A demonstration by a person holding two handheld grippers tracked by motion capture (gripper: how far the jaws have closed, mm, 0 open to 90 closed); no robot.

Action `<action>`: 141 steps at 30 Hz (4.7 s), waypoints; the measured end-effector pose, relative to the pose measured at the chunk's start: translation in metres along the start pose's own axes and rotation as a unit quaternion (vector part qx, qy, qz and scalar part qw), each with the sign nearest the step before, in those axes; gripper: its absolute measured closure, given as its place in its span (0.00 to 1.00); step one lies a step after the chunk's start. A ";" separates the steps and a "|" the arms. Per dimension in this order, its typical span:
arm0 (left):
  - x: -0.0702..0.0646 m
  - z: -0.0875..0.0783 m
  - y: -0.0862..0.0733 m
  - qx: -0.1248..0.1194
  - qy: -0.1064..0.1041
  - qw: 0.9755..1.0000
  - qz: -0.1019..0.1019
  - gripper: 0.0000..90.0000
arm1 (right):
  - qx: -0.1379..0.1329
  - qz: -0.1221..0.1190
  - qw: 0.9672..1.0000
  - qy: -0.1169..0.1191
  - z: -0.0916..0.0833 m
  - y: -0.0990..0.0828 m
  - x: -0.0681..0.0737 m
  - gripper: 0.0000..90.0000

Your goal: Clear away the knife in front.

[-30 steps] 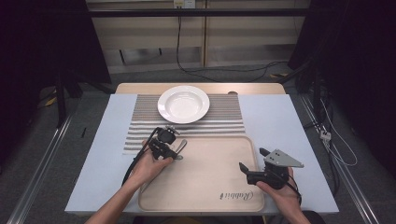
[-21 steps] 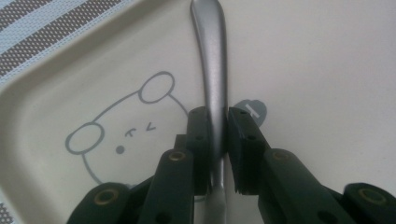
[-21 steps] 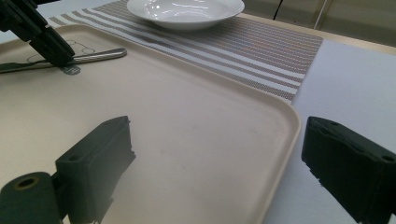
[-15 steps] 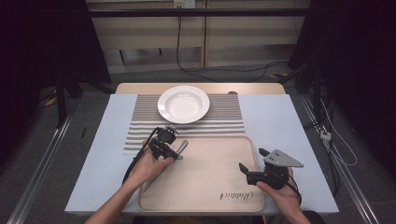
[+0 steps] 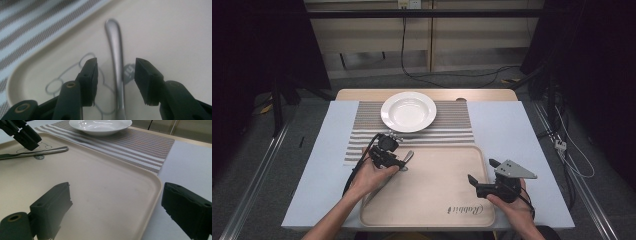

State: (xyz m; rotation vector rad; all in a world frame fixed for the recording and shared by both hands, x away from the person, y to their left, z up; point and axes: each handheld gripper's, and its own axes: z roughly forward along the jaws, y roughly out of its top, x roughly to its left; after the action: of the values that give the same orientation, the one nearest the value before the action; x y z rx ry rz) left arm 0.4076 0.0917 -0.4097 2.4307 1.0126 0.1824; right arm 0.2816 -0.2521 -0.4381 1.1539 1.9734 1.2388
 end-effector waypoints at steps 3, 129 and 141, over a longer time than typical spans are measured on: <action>-0.004 0.002 0.001 -0.030 -0.019 0.999 0.021 0.68 | 0.000 -0.001 1.000 0.000 0.000 0.000 0.000 0.10; 0.002 -0.060 -0.079 -0.182 0.021 0.983 0.021 0.07 | -0.002 0.000 1.000 -0.012 -0.003 0.001 0.003 0.10; 0.007 -0.069 -0.105 -0.201 0.054 0.978 0.015 0.07 | -0.002 0.000 1.000 -0.013 -0.004 0.000 0.003 0.10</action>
State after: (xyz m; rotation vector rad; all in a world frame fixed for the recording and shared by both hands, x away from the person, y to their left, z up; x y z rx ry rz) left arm 0.3255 0.1867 -0.4018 2.0850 0.8844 0.4853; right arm 0.2769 -0.2513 -0.4361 1.1628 1.9515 1.2210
